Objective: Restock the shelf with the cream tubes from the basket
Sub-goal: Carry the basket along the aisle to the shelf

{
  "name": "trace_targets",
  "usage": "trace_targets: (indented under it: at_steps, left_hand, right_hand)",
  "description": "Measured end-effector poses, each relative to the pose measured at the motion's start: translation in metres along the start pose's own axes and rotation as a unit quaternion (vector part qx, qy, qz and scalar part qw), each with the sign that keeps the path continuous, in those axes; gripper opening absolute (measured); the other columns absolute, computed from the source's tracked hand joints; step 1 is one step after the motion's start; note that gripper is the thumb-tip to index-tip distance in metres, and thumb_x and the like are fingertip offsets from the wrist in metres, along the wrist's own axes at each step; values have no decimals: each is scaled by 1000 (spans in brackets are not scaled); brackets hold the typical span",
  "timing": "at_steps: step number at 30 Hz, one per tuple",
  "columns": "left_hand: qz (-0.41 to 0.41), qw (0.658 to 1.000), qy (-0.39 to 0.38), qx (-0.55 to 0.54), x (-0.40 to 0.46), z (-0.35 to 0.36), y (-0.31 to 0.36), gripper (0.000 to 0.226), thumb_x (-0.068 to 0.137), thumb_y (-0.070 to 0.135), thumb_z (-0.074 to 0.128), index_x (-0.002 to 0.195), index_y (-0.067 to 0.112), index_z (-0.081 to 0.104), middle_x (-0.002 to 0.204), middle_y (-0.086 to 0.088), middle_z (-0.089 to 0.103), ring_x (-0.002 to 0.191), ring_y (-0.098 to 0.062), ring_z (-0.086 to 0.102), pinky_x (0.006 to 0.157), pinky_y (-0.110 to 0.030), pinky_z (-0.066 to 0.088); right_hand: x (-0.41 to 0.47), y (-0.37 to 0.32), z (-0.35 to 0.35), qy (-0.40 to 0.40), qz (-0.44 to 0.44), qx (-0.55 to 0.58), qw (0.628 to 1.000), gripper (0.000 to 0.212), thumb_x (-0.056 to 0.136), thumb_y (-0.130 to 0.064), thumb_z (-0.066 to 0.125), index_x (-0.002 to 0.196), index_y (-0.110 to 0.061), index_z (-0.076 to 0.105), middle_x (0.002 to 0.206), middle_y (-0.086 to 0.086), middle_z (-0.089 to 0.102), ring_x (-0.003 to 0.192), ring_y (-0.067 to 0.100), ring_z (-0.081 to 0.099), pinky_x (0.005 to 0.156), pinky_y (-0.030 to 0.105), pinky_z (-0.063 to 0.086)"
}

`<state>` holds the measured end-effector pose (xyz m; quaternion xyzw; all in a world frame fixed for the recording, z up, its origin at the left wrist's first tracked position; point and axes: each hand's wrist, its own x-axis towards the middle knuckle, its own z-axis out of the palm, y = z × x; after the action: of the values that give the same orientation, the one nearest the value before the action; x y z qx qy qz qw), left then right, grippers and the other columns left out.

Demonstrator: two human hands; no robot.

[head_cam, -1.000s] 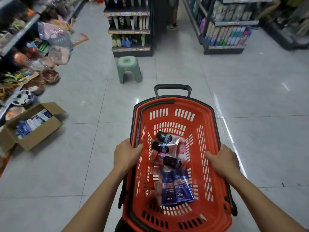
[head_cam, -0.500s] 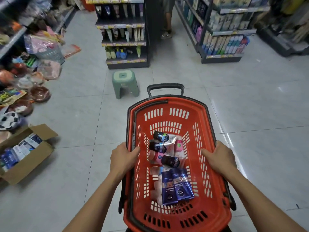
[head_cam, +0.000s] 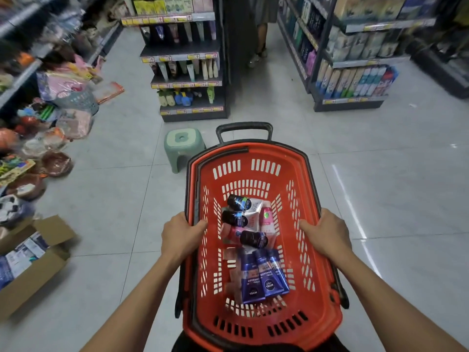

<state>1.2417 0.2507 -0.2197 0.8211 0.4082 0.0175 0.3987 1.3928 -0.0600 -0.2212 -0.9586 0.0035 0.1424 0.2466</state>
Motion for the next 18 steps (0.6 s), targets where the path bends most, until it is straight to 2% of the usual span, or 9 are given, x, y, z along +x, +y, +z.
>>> trace_targets:
  at_steps: [4,8,13,18]
  left_hand:
    - [16,1000,8,-7,42,13,50,62,75,73,67,111,22,66,88,8,78,71,-15,78,74,-41,66]
    - [29,1000,12,0,84,22,89,51,82,64,71,109,21,66,86,8,77,69,-13,77,74,-41,66]
    - [18,1000,4,-1,139,33,106,50,85,63,72,112,22,65,86,10,77,68,-12,77,75,-39,66]
    - [0,1000,-8,-13,206,36,119,49,87,61,73,113,21,63,90,7,77,71,-15,77,78,-40,66]
  right_hand:
    - [56,-8,-21,8,-2,15,1000,53,89,-61,65,115,-17,55,95,-2,65,71,16,65,63,29,49]
    - [103,-17,-29,8,8,33,999,54,89,-60,65,118,-16,55,100,2,69,72,16,66,63,29,49]
    - [160,-42,-29,-5,8,18,1000,52,90,-60,64,117,-16,55,94,-2,64,71,16,65,63,30,49]
    - [221,-80,-17,-11,8,0,1000,55,89,-62,64,118,-16,54,97,-1,67,71,15,66,64,30,51]
